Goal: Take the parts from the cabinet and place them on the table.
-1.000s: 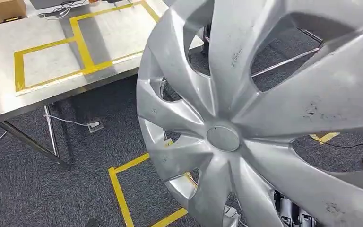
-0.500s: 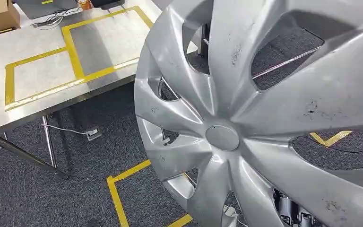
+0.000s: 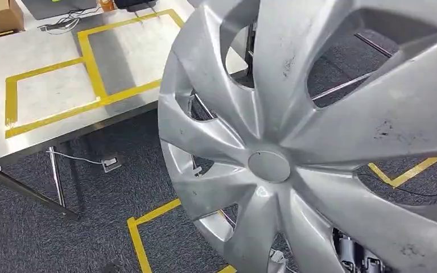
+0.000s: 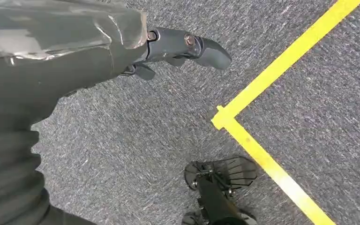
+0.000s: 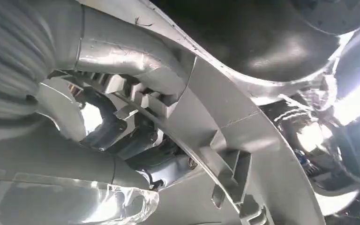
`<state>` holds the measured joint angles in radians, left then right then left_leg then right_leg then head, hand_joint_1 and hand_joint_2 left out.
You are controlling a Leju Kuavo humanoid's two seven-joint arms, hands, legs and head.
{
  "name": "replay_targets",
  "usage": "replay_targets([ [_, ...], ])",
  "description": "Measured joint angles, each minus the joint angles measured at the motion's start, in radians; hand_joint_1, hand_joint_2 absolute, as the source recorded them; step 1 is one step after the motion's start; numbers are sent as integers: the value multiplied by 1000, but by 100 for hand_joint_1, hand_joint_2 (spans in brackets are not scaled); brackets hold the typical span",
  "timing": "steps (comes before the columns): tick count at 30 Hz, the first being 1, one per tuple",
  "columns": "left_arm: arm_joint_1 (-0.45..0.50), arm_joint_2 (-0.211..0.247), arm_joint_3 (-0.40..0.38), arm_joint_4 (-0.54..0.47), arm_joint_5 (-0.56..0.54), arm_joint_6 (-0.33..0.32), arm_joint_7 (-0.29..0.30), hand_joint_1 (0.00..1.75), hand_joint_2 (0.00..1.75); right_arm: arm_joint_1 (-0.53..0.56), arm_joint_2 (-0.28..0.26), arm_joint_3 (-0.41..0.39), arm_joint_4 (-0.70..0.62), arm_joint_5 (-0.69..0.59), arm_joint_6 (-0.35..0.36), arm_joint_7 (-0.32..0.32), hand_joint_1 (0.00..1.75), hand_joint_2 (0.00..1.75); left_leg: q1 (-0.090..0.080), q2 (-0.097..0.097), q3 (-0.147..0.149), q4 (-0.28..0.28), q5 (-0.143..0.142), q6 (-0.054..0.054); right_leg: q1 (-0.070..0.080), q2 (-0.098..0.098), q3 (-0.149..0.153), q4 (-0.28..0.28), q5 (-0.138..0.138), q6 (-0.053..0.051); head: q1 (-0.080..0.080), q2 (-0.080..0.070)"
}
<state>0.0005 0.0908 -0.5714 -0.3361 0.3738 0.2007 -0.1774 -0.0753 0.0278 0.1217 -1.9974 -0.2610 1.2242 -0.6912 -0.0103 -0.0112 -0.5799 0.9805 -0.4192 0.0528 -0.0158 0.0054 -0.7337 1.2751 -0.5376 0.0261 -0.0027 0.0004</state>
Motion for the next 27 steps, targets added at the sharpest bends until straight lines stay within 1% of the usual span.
replay_targets([
  [1,1,0,0,-2,-1,0,1,0,175,0,0,0,0,-5,-3,0,175,175,0,-3,9,2,-8,-3,0,0,27,-77,44,11,0,0],
  [2,1,-1,1,-3,-3,0,2,0,175,0,-1,2,0,-8,-8,0,175,175,0,-4,18,5,-17,-6,0,-1,67,-174,90,19,0,0],
  [3,1,-2,1,-4,-5,0,2,0,175,0,-2,3,1,-9,-8,0,175,175,-1,-6,20,9,-27,-11,-1,-2,98,-254,123,20,1,0],
  [4,0,-2,1,-4,-6,1,2,0,175,0,-3,5,1,-9,-8,0,175,175,-11,-7,20,22,-42,-18,2,-2,111,-265,125,4,1,0],
  [5,0,-2,1,-4,-7,2,2,0,175,1,-3,5,1,-8,-5,0,175,175,-9,-7,21,22,-47,-21,2,-1,112,-264,123,-12,-1,0],
  [6,1,-2,1,-4,-8,3,3,0,175,1,-2,5,1,-8,-1,0,175,175,-8,-7,24,20,-55,-25,6,-1,113,-264,116,-22,-2,0],
  [7,1,-2,2,-4,-8,4,3,0,175,2,-2,5,1,-8,2,0,175,175,-5,-7,25,19,-59,-30,9,-1,113,-264,112,-29,-1,0],
  [8,0,1,2,-6,-9,5,3,0,175,2,-2,5,1,-8,3,0,175,175,-6,-6,30,22,-69,-35,0,1,122,-267,109,-35,-1,0],
  [9,2,0,2,-9,-9,6,3,0,175,2,0,5,1,-7,5,0,175,175,-2,-5,24,41,-75,-42,-3,3,132,-269,103,-40,-2,0],
  [10,1,1,3,-10,-10,8,2,0,175,2,2,5,1,-7,6,0,175,175,2,-2,1,91,-94,-51,-5,1,142,-268,96,-46,-10,0],
  [11,1,2,3,-10,-10,9,3,0,175,2,3,5,1,-6,7,0,175,175,7,-1,-41,166,-122,-59,-5,1,150,-268,89,-49,-8,0],
  [12,2,2,4,-10,-10,9,3,0,175,2,3,5,1,-7,8,0,175,175,12,-1,-95,253,-149,-65,-5,2,158,-268,81,-48,-9,0],
  [13,4,2,4,-10,-11,8,3,0,175,4,3,5,2,-6,8,0,175,175,16,1,-145,323,-160,-69,-5,2,167,-268,72,-48,-9,0],
  [14,5,0,4,-10,-11,8,3,0,175,5,3,5,2,-6,8,0,175,175,18,2,-177,350,-147,-70,-5,3,179,-268,62,-47,-9,0],
  [15,5,0,4,-10,-11,8,3,0,175,6,3,5,3,-6,8,0,175,175,20,4,-183,324,-104,-69,-5,4,194,-268,51,-45,-9,0],
  [16,5,0,4,-10,-11,8,3,0,175,6,3,5,3,-6,8,0,175,175,20,5,-167,259,-45,-65,-4,4,211,-268,39,-44,-9,0],
  [17,6,0,4,-10,-11,8,3,0,175,5,3,5,3,-8,8,0,175,175,19,5,-138,169,19,-59,-4,4,229,-269,26,-42,-9,0],
  [18,7,2,5,-10,-11,9,3,0,175,4,3,7,3,-9,8,0,175,175,14,5,-106,73,80,-49,-4,4,246,-272,13,-39,-9,0],
  [19,7,5,5,-10,-11,9,3,0,175,4,3,7,4,-10,8,0,175,175,8,6,-88,57,59,-41,-2,3,249,-277,2,-33,-4,0],
  [20,7,4,5,-10,-11,9,3,0,175,4,3,8,4,-10,8,0,175,175,1,10,-70,33,45,-29,-2,7,253,-282,-1,-27,-8,0],
  [21,4,5,5,-11,-12,9,4,0,175,4,3,9,4,-12,7,0,175,175,-2,14,-66,30,33,-26,-3,6,255,-291,-4,-21,-10,0],
  [22,5,6,6,-12,-12,10,4,0,175,5,2,11,5,-11,3,0,175,175,-4,12,-62,17,32,-21,-2,4,267,-275,11,-10,-9,0],
  [23,5,5,6,-13,-15,11,5,0,175,6,0,12,6,-13,1,0,175,175,-2,13,-43,10,30,-13,-2,3,273,-274,16,1,-10,0],
  [24,7,5,6,-13,-17,12,7,0,175,6,-1,14,6,-12,-1,0,175,175,6,10,-24,-5,31,-12,-5,2,259,-248,12,2,-9,0],
  [25,6,5,6,-14,-20,12,9,0,175,4,-4,17,8,-13,-2,0,175,175,6,9,-13,-11,27,-6,-4,2,230,-194,14,1,-8,0],
  [26,4,4,6,-14,-24,12,11,0,175,4,-6,19,9,-13,-2,0,175,175,6,7,-9,-12,22,0,-5,2,180,-118,4,0,-7,0],
  [27,4,3,6,-14,-28,11,15,0,175,6,-9,22,10,-13,-3,0,175,175,5,5,-5,-12,15,1,-5,2,126,-50,-24,-7,-8,0],
])
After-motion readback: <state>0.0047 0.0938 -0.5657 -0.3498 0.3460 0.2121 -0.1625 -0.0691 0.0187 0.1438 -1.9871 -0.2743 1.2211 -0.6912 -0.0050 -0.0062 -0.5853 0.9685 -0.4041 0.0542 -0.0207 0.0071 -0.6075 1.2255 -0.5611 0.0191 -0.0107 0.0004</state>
